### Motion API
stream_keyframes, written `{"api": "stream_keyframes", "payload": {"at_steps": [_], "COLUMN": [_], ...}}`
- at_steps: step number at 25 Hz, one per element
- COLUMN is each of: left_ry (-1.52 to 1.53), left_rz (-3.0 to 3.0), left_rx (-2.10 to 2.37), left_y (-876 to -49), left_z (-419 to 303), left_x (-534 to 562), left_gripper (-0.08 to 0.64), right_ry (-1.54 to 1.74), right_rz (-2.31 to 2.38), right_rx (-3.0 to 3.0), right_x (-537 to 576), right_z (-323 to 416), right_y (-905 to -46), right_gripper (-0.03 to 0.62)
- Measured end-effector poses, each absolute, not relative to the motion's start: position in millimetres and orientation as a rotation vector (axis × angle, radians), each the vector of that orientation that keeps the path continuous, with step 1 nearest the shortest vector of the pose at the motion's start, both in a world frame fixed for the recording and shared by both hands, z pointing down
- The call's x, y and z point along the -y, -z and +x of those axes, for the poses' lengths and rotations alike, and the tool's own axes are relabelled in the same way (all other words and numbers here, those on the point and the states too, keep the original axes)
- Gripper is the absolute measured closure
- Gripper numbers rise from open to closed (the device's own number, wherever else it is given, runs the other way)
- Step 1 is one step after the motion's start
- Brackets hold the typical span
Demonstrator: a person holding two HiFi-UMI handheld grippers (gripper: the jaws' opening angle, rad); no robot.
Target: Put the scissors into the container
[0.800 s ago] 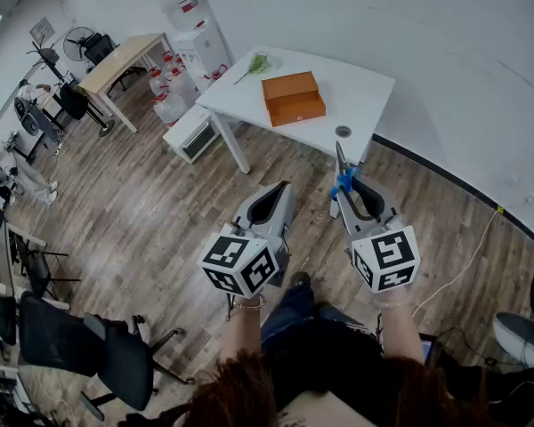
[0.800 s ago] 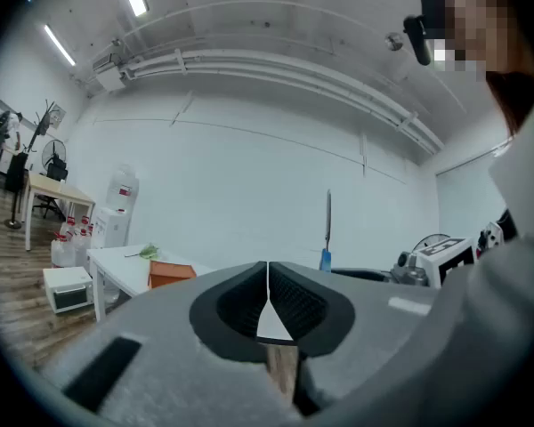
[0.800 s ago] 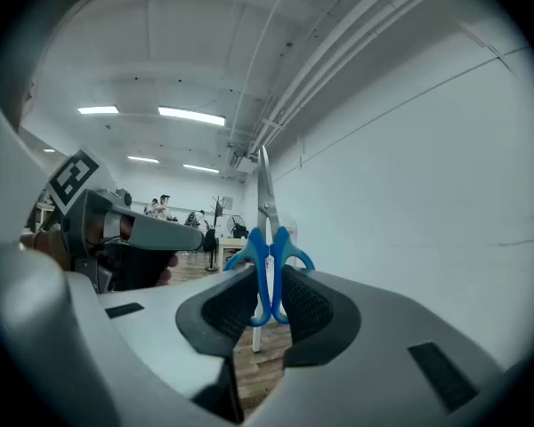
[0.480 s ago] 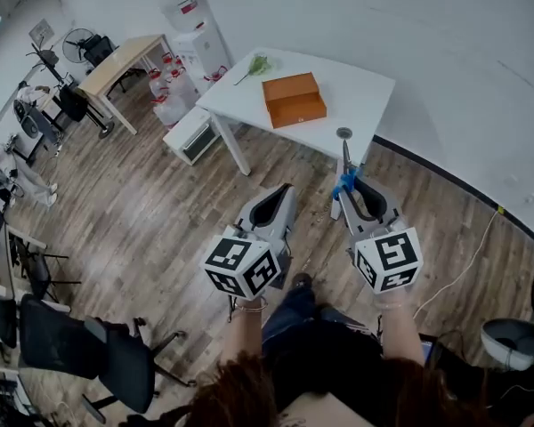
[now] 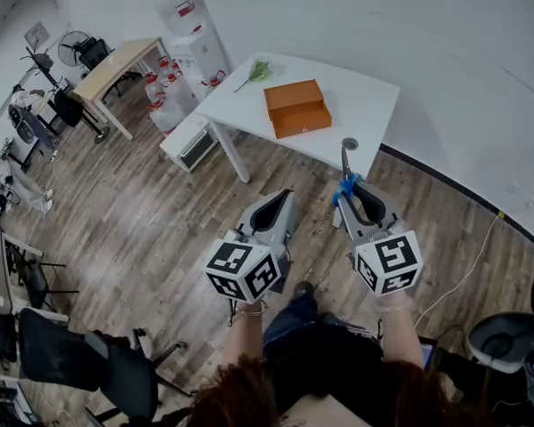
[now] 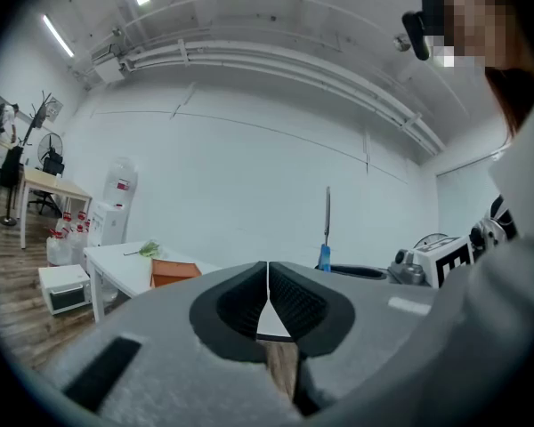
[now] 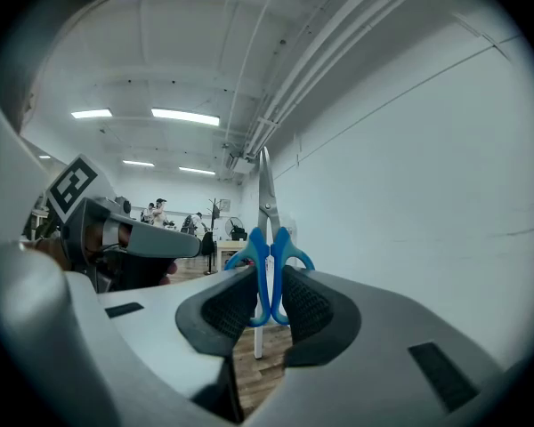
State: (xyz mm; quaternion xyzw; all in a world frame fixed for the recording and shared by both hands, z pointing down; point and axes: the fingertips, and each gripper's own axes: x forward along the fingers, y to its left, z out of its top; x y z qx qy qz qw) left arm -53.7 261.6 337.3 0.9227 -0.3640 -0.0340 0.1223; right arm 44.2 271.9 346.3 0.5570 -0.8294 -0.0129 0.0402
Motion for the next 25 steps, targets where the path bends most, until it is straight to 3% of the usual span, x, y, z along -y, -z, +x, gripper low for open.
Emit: {"api": "stream_keyframes", "payload": {"at_steps": [25], "left_ry": [0.103], "left_rz": [2.742], "left_rx": [0.931], "left_y": [-335.7], "left_z": [-65.2], "left_x": [-107.2], "left_gripper": [0.538], "right_ry": [0.050], "right_rz": [1.868], "right_rx": [2.421], "right_x": [-129.8], "right_z": [35.2], "right_y": [-349.0], "right_gripper": [0.515]}}
